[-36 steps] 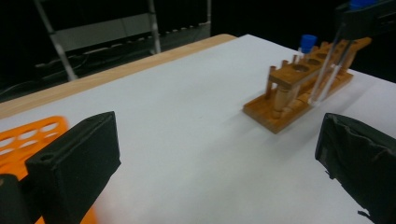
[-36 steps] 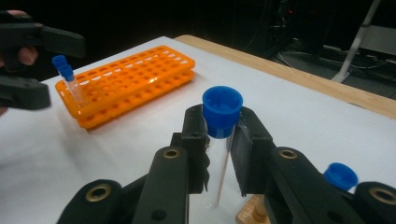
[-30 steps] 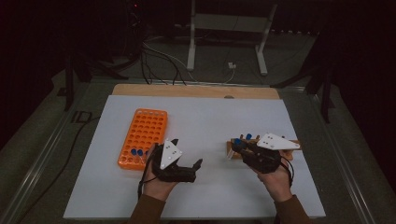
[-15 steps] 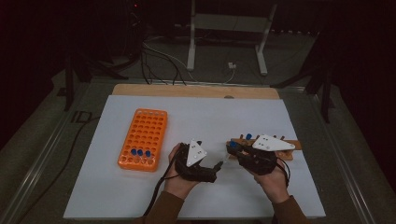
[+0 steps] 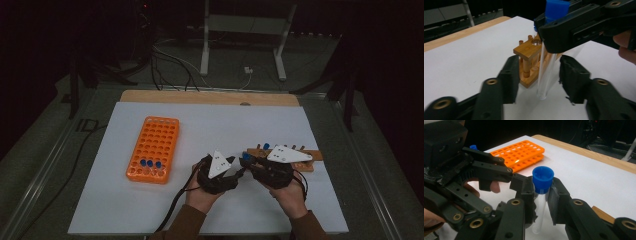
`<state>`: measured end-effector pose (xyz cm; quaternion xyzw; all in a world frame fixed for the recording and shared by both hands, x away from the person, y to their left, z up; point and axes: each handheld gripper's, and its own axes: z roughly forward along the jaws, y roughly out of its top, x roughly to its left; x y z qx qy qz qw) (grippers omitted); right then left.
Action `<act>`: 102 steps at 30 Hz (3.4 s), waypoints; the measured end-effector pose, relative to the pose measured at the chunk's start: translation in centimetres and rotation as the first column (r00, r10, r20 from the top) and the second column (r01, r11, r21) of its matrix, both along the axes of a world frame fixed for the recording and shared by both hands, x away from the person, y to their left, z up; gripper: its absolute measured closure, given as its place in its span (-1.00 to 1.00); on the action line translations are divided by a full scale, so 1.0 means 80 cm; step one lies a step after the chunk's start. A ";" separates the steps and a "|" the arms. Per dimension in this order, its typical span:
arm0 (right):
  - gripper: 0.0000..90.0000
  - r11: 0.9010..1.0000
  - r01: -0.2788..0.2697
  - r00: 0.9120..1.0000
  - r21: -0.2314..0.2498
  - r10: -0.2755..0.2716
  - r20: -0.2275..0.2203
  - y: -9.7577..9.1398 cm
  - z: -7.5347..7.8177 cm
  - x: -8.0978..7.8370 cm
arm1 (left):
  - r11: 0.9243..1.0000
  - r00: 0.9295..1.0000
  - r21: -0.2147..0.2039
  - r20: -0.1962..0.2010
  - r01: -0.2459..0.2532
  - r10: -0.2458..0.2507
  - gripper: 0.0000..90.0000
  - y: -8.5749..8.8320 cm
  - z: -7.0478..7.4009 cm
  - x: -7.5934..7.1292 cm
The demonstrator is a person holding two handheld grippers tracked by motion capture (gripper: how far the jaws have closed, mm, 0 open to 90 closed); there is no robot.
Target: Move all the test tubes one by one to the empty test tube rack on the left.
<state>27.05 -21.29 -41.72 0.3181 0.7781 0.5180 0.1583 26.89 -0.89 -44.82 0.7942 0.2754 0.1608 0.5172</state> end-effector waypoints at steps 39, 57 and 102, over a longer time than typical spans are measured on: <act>-0.45 0.997 0.033 0.999 0.063 -0.032 -0.011 -0.022 0.006 0.007 | 0.999 0.999 -0.013 -0.024 -0.033 0.033 0.71 0.013 0.001 0.006; -1.00 0.992 0.118 0.993 0.044 -0.117 -0.011 -0.044 0.004 0.015 | 0.998 0.998 -0.028 -0.017 -0.063 0.062 0.71 0.043 0.014 0.002; -1.00 0.988 0.144 0.990 0.057 -0.143 -0.011 -0.058 0.007 0.017 | 0.971 0.973 -0.063 -0.012 -0.230 0.230 0.71 0.195 0.030 -0.024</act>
